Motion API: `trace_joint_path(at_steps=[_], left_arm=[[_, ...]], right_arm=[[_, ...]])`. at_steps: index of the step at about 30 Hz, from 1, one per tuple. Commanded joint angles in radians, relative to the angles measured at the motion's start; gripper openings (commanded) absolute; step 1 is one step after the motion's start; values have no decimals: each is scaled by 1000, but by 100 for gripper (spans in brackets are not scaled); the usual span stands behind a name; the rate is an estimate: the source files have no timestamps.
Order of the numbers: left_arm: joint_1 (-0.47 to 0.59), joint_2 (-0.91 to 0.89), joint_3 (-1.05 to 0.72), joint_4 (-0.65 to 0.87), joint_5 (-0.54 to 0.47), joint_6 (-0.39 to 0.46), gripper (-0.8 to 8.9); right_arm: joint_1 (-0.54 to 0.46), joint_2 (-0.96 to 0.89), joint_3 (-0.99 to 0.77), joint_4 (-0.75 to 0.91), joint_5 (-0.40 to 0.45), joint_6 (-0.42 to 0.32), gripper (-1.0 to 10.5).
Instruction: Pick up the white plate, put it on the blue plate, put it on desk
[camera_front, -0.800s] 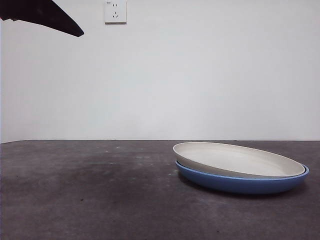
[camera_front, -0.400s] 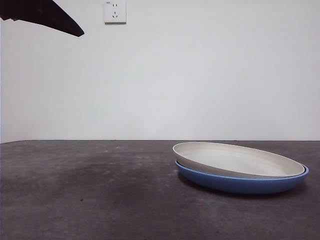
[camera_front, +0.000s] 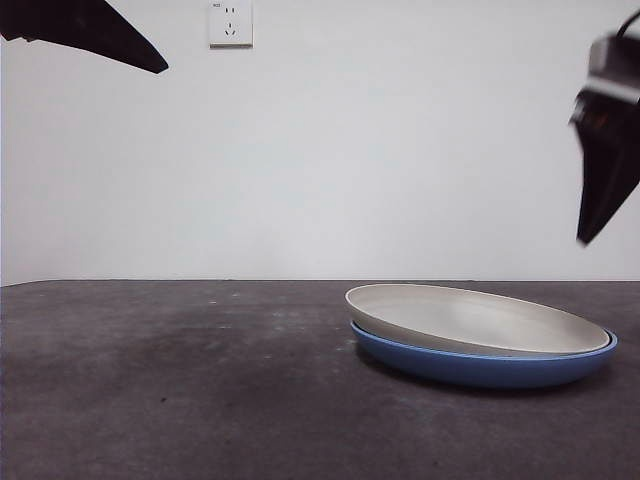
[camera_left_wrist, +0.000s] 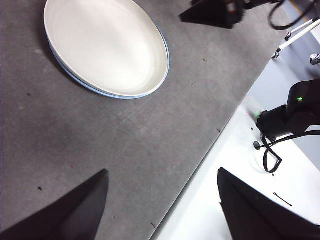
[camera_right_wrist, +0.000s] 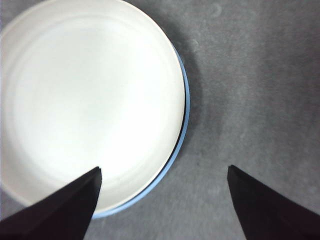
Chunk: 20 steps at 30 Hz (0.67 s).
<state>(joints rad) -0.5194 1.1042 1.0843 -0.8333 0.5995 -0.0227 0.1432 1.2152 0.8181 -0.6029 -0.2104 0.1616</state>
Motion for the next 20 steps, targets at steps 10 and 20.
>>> trace_joint_path(at_steps=[10, 20], left_arm=[[-5, 5, 8, 11, 4, 15, 343], [-5, 5, 8, 11, 4, 15, 343]], right_arm=[[-1, 276, 9, 178, -3, 14, 304], [-1, 360, 9, 234, -23, 15, 173]])
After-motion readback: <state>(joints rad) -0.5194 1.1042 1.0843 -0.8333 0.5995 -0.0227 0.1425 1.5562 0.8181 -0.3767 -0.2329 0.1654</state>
